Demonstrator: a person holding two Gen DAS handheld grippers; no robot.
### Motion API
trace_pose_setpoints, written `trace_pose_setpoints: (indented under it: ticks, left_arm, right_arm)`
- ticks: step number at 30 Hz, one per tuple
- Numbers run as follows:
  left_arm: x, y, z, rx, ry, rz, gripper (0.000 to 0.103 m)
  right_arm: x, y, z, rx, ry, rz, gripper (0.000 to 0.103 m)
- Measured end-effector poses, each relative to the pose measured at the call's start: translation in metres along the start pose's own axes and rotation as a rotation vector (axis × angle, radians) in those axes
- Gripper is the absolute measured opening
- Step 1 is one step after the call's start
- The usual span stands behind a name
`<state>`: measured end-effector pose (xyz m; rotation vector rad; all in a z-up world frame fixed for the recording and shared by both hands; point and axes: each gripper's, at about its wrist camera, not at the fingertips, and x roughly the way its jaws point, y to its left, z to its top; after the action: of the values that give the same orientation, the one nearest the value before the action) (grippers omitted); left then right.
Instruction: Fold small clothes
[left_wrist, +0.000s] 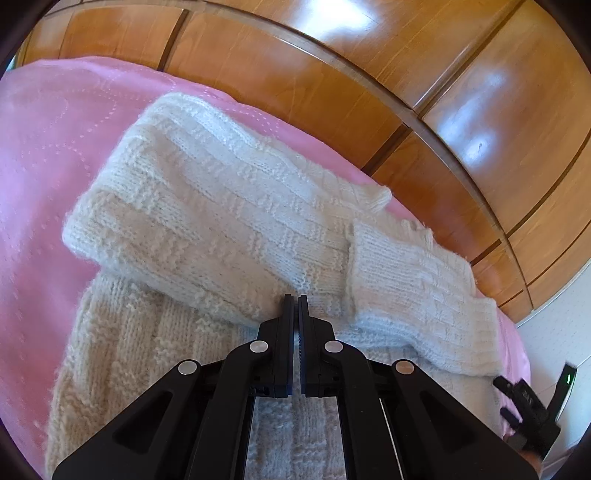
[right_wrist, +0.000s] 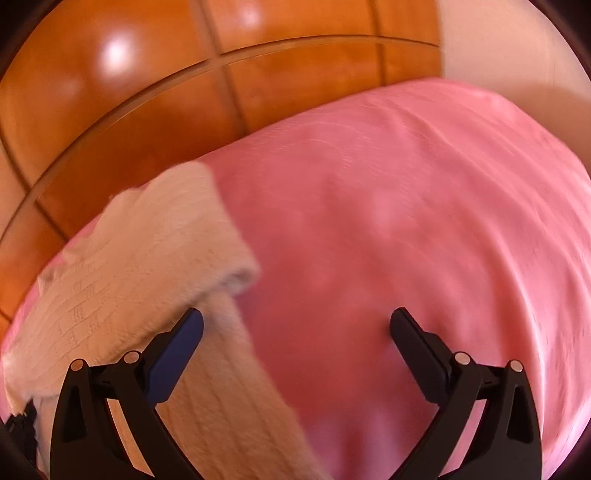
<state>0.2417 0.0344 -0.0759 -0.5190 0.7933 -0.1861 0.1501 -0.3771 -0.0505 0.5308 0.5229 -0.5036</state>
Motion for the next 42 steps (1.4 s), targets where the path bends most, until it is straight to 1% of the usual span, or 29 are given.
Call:
trace_pose_setpoints:
  ticks: [2,4,5,7,8,10,11,12,13,14,15,16,17,18,19,20,22,23,24,25,28,30,32,33,34,35,36,38,42]
  left_arm:
    - [-0.002,0.002,-0.001,0.001,0.001,-0.002,0.001]
    - [-0.002,0.002,0.001,-0.001,0.002,-0.004,0.001]
    - [-0.002,0.001,0.001,0.001,0.001,-0.003,0.001]
    - [-0.002,0.003,0.002,0.0,0.002,-0.004,0.001]
    - [-0.001,0.003,0.002,-0.002,0.003,-0.005,0.001]
    - [-0.001,0.003,0.002,-0.002,0.005,-0.002,0.001]
    - [-0.003,0.001,0.004,0.001,0.009,0.008,0.001]
    - [-0.004,-0.001,0.006,0.004,0.011,0.02,0.001]
    - [-0.006,-0.005,0.008,0.001,0.015,0.023,0.008]
    - [-0.007,-0.009,0.011,-0.015,0.021,-0.013,0.033]
    - [-0.008,-0.012,0.013,-0.033,0.023,-0.046,0.047]
    - [-0.008,-0.016,0.016,-0.049,0.02,-0.067,0.068]
    - [-0.006,-0.022,0.018,-0.049,0.024,-0.067,0.07]
    - [-0.002,-0.029,0.021,-0.04,0.028,-0.044,0.07]
    - [0.004,-0.036,0.023,-0.026,0.03,-0.016,0.067]
    - [0.009,-0.04,0.024,-0.008,0.039,0.001,0.056]
    - [0.024,-0.052,0.025,0.061,0.071,0.055,0.039]
    - [0.025,-0.055,0.026,0.078,0.069,0.063,0.02]
    - [0.024,-0.059,0.027,0.096,0.078,0.034,0.008]
    - [0.021,-0.061,0.027,0.108,0.078,0.039,0.008]
    - [-0.006,-0.06,0.028,0.12,0.009,0.019,0.006]
    - [-0.015,-0.051,0.023,0.122,-0.014,0.053,0.006]
    - [-0.005,-0.039,0.01,0.142,0.025,0.115,0.006]
    - [0.006,-0.034,0.0,0.18,0.053,0.142,0.006]
    - [0.007,-0.032,-0.007,0.205,0.025,0.133,0.006]
    - [0.004,-0.032,-0.008,0.202,0.012,0.117,0.008]
    - [0.003,-0.03,-0.006,0.191,0.014,0.11,0.01]
    - [0.003,-0.026,-0.006,0.177,0.017,0.093,0.012]
    - [-0.003,-0.008,-0.003,0.085,0.017,-0.007,0.021]
  right_arm:
    - [0.015,0.008,0.008,-0.024,0.046,-0.035,0.101]
    - [0.021,0.007,0.015,-0.014,0.044,-0.041,0.101]
    - [0.02,0.005,0.019,-0.007,0.012,-0.097,0.101]
    - [0.012,-0.005,0.021,0.036,-0.064,-0.274,0.101]
    - [0.014,-0.011,0.019,0.058,-0.062,-0.261,0.101]
    - [0.027,-0.017,0.015,0.066,0.004,-0.199,0.1]
    - [0.029,-0.021,0.014,0.076,0.014,-0.18,0.101]
    - [0.026,-0.024,0.014,0.086,0.001,-0.167,0.101]
    - [0.025,-0.024,0.013,0.082,-0.004,-0.167,0.101]
    - [0.025,-0.022,0.012,0.072,-0.009,-0.173,0.101]
    - [0.024,-0.021,0.011,0.065,-0.016,-0.183,0.101]
    - [0.022,-0.021,0.009,0.058,-0.024,-0.191,0.101]
    - [0.019,-0.018,0.007,0.043,-0.043,-0.199,0.1]
    - [0.016,-0.016,0.005,0.032,-0.06,-0.202,0.1]
    - [0.011,-0.012,0.003,0.02,-0.077,-0.204,0.1]
    - [0.008,-0.009,0.001,0.009,-0.096,-0.198,0.1]
    - [0.005,-0.004,0.0,-0.001,-0.108,-0.196,0.1]
    - [0.005,-0.006,0.0,0.005,-0.103,-0.19,0.1]
    - [0.006,-0.006,0.002,0.012,-0.101,-0.185,0.1]
    - [0.005,-0.008,0.003,0.021,-0.104,-0.18,0.1]
    - [0.0,-0.011,0.003,0.031,-0.14,-0.167,0.1]
    - [-0.005,-0.007,0.001,0.023,-0.178,-0.161,0.1]
    - [0.0,-0.002,0.005,0.002,-0.161,-0.174,0.1]
    - [0.009,0.001,0.007,-0.015,-0.112,-0.193,0.1]
    - [0.019,0.002,0.009,-0.023,-0.061,-0.203,0.1]
    - [0.026,0.002,0.011,-0.023,-0.024,-0.204,0.1]
    - [0.028,0.0,0.012,-0.014,-0.012,-0.199,0.101]
    - [0.027,-0.003,0.012,-0.005,-0.016,-0.19,0.101]
    - [0.024,-0.007,0.013,0.004,-0.02,-0.194,0.101]
